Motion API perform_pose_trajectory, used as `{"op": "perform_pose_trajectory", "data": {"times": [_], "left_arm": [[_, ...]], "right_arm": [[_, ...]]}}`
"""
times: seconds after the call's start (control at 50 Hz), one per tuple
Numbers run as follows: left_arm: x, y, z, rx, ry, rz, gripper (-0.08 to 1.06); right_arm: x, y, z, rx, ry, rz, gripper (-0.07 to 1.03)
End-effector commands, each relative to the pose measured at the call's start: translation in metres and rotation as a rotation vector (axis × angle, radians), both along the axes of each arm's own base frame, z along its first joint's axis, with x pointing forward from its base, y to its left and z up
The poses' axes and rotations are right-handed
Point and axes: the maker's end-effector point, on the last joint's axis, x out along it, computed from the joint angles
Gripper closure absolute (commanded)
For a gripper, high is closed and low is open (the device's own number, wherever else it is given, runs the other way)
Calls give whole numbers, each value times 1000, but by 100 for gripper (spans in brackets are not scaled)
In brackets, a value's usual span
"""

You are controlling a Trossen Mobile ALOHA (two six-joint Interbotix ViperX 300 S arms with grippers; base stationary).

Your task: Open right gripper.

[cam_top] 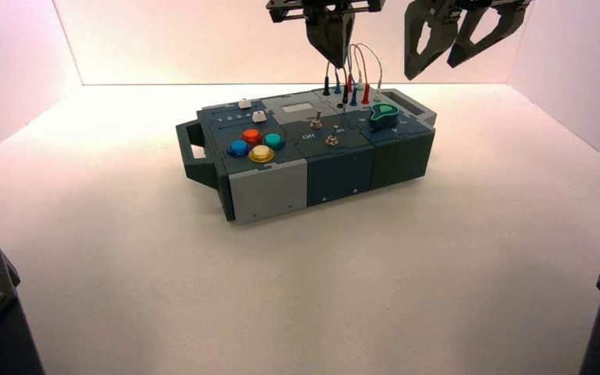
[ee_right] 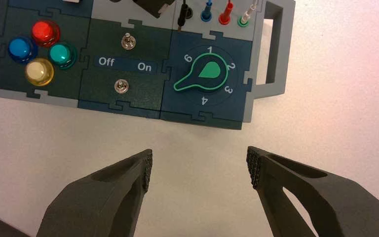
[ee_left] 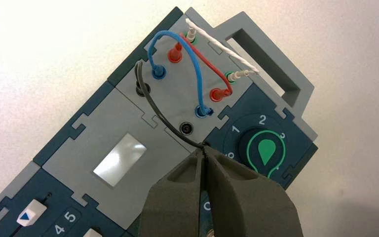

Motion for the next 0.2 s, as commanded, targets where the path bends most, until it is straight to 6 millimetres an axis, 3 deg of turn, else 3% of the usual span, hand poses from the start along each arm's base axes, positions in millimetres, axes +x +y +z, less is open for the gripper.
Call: {"op": "perform_pose_trajectory", "data": {"times": [0.02, 0.2], "left_arm": [[3, -3, 29, -39, -51, -4, 101], [4, -4, 29, -42, -57, -4, 101]], "right_arm": [[7, 2, 14, 18, -41, -3, -3], [8, 1, 13, 17, -43, -4, -3]]}}
